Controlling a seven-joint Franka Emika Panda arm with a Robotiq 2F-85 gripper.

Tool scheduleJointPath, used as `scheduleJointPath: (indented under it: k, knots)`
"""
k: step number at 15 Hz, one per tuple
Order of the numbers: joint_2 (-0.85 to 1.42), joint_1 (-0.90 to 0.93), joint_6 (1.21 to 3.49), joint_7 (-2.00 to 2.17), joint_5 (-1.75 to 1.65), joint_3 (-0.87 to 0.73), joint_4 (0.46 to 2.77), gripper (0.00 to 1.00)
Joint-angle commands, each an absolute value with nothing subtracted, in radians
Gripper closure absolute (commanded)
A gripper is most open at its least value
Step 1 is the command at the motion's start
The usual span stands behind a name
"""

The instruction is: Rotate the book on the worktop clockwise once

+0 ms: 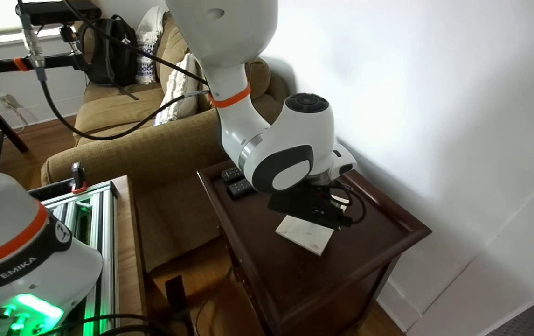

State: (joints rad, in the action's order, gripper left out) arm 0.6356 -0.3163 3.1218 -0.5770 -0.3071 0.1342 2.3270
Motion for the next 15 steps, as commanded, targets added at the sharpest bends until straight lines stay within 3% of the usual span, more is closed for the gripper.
scheduleJointPath:
  k: [1, 15]
  knots:
    - [0.677, -0.349, 3.106, -0.573, -0.315, 0.140, 2.320, 1.00]
    - [0.693, -0.251, 3.036, -0.178, -0.075, 0.138, 2.315, 1.00]
